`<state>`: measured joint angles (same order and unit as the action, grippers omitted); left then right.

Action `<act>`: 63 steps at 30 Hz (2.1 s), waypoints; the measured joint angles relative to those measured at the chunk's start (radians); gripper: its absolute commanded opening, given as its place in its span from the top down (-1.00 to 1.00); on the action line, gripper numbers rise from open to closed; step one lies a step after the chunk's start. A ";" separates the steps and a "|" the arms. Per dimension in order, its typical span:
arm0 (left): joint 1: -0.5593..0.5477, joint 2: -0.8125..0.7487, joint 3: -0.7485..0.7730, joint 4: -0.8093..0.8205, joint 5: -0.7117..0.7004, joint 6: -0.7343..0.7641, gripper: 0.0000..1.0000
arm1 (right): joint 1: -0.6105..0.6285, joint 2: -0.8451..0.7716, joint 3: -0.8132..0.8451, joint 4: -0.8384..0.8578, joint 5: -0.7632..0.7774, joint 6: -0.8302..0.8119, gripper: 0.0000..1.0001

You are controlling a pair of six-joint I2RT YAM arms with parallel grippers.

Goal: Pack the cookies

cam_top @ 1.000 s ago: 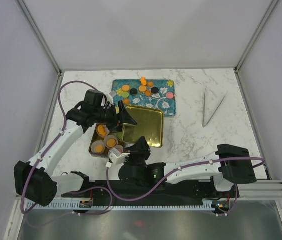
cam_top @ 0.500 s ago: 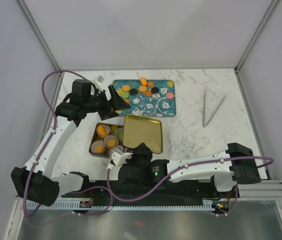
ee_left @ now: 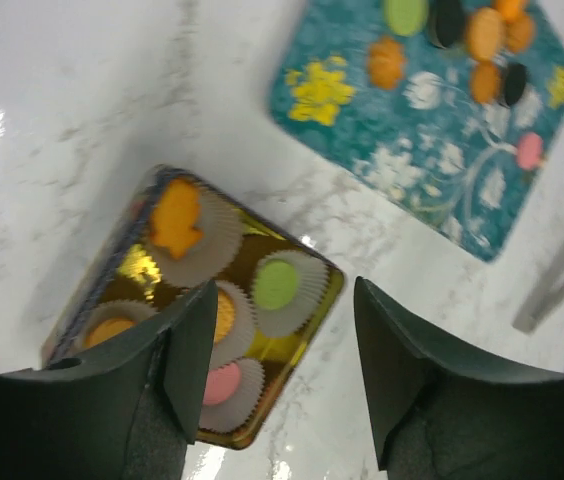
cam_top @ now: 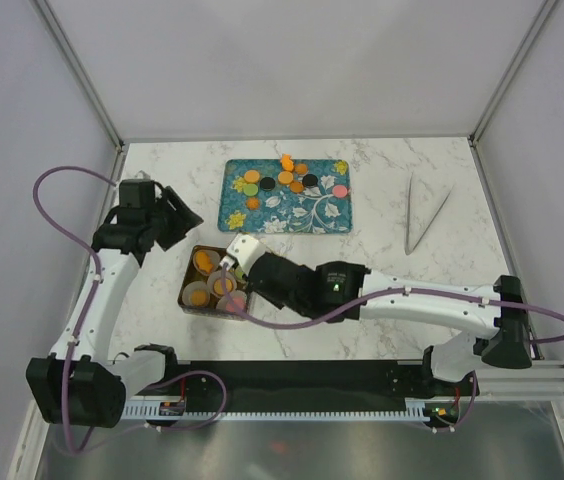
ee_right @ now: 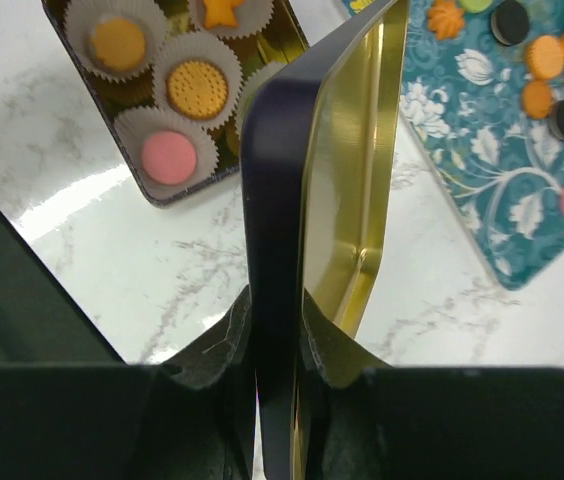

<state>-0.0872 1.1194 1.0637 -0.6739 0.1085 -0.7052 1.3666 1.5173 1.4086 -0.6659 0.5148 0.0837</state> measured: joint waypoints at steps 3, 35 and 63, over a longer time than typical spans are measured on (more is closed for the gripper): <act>0.060 -0.005 -0.093 -0.009 -0.085 -0.017 -0.02 | -0.121 -0.014 0.002 0.032 -0.167 0.048 0.90; 0.105 -0.064 -0.555 0.160 -0.200 -0.247 0.95 | -0.671 0.002 -0.420 1.036 -1.066 0.870 0.90; -0.129 -0.132 -0.417 0.082 -0.294 -0.344 0.34 | -0.711 0.084 -0.641 1.382 -1.087 1.111 0.91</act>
<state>-0.2157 0.9874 0.6468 -0.5915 -0.1856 -1.0496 0.6552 1.6016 0.7673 0.7158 -0.5724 1.1950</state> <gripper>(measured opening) 0.214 0.236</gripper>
